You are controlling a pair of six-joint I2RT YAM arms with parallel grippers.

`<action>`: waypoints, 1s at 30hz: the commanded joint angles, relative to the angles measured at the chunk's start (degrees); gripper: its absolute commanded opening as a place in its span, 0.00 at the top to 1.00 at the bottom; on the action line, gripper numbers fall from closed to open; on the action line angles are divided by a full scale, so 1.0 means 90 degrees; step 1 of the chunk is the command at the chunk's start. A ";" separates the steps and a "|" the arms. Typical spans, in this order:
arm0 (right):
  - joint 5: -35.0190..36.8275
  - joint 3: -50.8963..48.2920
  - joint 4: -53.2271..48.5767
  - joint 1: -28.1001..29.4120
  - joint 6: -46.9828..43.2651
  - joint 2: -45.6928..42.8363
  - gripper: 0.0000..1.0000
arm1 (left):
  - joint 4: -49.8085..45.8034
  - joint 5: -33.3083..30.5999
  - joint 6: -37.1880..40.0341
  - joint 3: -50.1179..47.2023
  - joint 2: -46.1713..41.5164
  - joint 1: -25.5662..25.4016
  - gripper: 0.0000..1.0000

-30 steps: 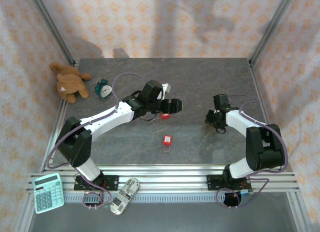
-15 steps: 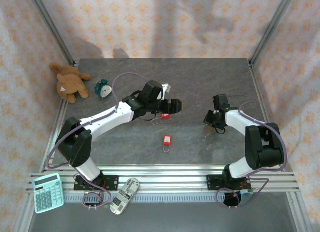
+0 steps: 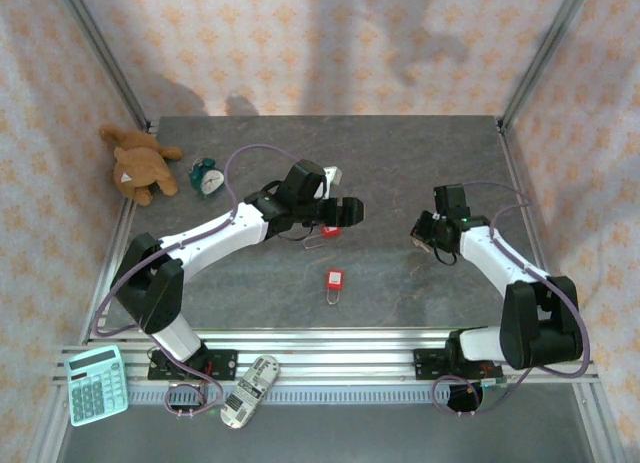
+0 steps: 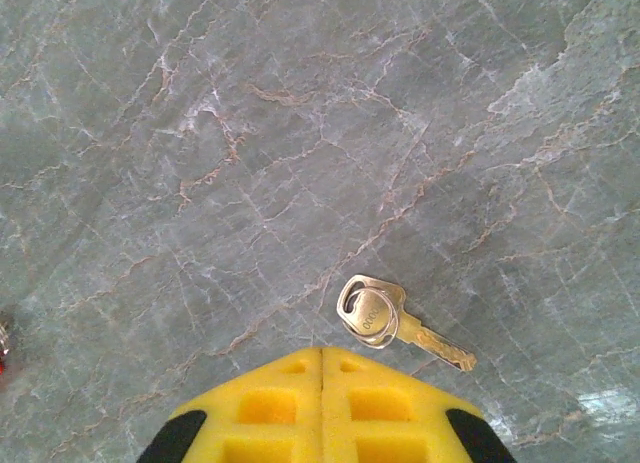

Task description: Unlock with the key

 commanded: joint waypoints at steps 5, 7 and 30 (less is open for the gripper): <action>0.0162 0.0076 -0.0205 0.0010 0.0200 0.0619 0.85 | -0.0018 -0.0050 0.0094 0.0101 0.0047 -0.0030 0.15; 0.0165 0.0093 -0.0120 0.0010 0.0237 0.0856 0.81 | -0.0023 -0.0059 0.0096 0.0091 0.0037 -0.0043 0.15; 0.0307 0.0310 -0.0159 0.0010 0.0099 0.1011 1.00 | -0.0059 -0.0090 0.0178 0.0123 -0.0017 -0.0051 0.15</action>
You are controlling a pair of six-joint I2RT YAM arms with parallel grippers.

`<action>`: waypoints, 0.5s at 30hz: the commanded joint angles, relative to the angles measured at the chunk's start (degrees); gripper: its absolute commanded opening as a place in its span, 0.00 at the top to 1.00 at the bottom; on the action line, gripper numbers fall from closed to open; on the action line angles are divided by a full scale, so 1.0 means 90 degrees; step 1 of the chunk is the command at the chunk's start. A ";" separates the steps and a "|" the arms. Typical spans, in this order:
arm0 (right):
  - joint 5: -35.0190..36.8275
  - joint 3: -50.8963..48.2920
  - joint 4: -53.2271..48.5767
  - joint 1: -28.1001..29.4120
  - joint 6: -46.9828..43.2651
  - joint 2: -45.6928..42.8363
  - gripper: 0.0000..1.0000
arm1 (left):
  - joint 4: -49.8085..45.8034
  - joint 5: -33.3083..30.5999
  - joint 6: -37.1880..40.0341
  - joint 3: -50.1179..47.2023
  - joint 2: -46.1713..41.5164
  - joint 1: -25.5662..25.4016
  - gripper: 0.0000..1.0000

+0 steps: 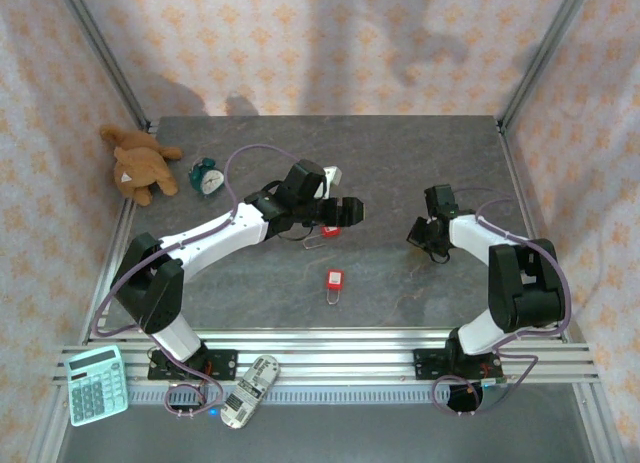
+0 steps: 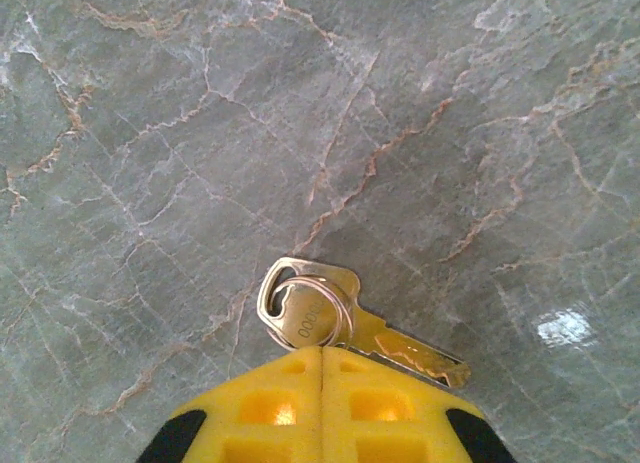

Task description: Unlock with the key

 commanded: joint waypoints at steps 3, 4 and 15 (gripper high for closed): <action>0.0198 0.0095 -0.0300 0.0010 -0.0009 -0.0825 1.00 | -0.0053 -0.0049 0.0166 0.0119 0.0007 -0.0061 0.15; 0.0217 0.0104 -0.0344 0.0010 -0.0019 -0.0950 1.00 | -0.0044 -0.0039 0.0161 0.0120 0.0017 -0.0056 0.15; 0.0559 0.0416 -0.0642 0.0010 -0.0227 -0.0365 0.77 | -0.0037 -0.0023 0.0132 0.0109 0.0027 -0.0055 0.15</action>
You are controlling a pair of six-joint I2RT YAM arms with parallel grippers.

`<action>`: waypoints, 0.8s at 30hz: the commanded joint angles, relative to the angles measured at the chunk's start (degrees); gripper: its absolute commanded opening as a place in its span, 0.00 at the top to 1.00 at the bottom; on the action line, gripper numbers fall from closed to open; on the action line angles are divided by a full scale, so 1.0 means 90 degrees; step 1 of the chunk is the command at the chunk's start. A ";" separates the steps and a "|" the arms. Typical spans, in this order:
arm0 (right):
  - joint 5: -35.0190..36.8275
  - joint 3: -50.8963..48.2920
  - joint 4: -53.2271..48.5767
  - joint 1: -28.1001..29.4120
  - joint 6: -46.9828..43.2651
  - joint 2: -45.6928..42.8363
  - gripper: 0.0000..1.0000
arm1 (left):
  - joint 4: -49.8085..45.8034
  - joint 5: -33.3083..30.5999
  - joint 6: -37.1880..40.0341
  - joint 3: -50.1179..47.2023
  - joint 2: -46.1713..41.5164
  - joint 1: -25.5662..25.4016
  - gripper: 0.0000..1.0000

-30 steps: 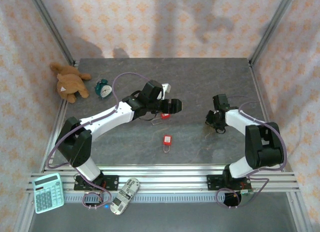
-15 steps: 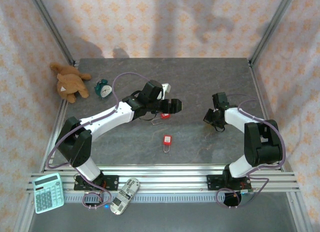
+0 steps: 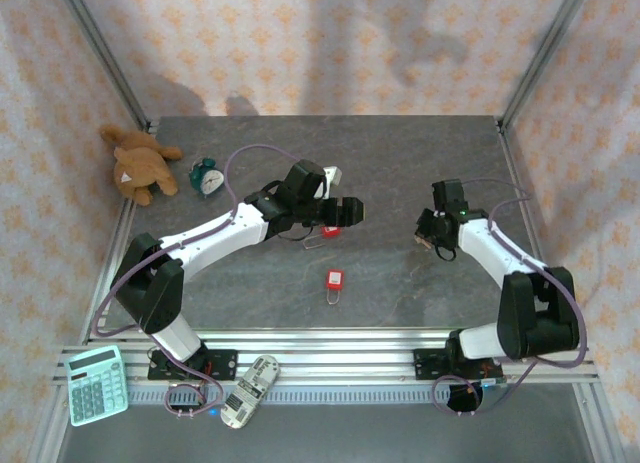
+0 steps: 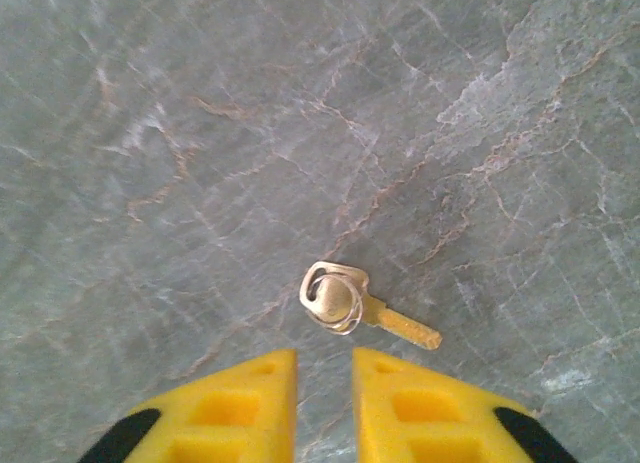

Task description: Unlock with the key

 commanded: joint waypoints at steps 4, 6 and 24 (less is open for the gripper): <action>0.0163 0.0298 -0.0031 0.0008 -0.0160 0.0863 0.76 | -0.0035 -0.0042 0.0133 0.0102 -0.0009 -0.0065 0.15; 0.0222 0.0388 -0.0031 0.0006 -0.0201 0.1020 0.76 | -0.0035 -0.0046 0.0130 0.0101 -0.0019 -0.0065 0.15; 0.0118 0.0554 0.0009 -0.0009 -0.0456 0.1555 1.00 | -0.0043 -0.0037 0.0177 0.0110 -0.0075 -0.0073 0.15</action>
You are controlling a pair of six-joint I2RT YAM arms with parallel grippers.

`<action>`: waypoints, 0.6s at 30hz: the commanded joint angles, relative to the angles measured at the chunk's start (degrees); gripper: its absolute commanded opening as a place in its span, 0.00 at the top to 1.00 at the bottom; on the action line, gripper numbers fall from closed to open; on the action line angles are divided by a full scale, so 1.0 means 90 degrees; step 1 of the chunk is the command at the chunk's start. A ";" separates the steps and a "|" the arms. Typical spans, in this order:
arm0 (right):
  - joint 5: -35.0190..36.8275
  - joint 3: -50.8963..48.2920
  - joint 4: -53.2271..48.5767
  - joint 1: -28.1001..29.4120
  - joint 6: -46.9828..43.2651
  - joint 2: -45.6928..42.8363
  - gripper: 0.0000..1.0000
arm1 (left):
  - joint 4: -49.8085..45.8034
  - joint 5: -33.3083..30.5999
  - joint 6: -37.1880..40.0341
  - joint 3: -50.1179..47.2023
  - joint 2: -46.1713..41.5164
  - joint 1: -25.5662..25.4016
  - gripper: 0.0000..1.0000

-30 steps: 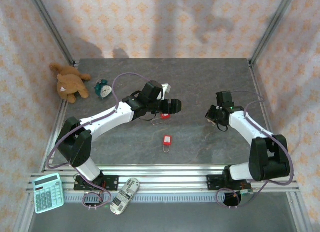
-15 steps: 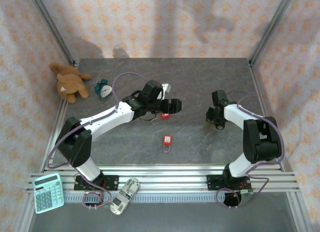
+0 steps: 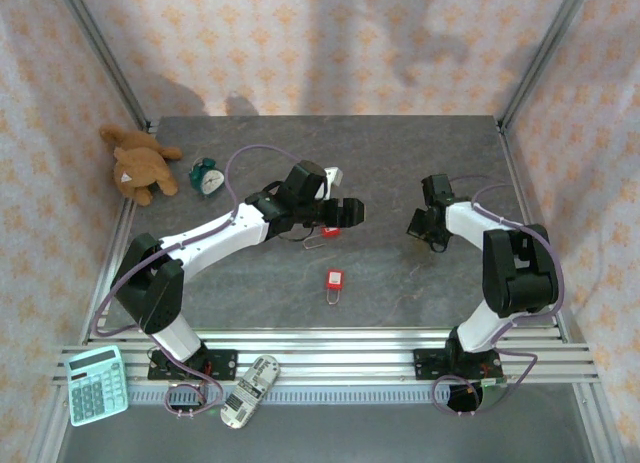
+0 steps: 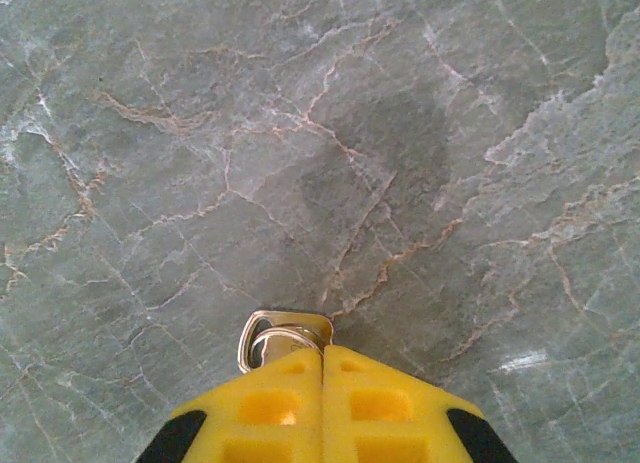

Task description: Unlock with the key

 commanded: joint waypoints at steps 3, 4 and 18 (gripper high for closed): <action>0.0093 -0.0053 -0.0135 -0.0001 -0.0054 -0.0156 1.00 | -0.0045 -0.0037 0.0179 0.0109 -0.0080 -0.0028 0.15; 0.0092 -0.0071 -0.0145 0.0001 -0.0028 -0.0286 1.00 | -0.0041 -0.0032 0.0176 0.0109 -0.0085 -0.0028 0.15; 0.0108 -0.0328 -0.0332 0.0020 0.0138 -0.1645 1.00 | 0.0007 -0.0007 0.0136 0.0090 -0.0013 -0.0034 0.17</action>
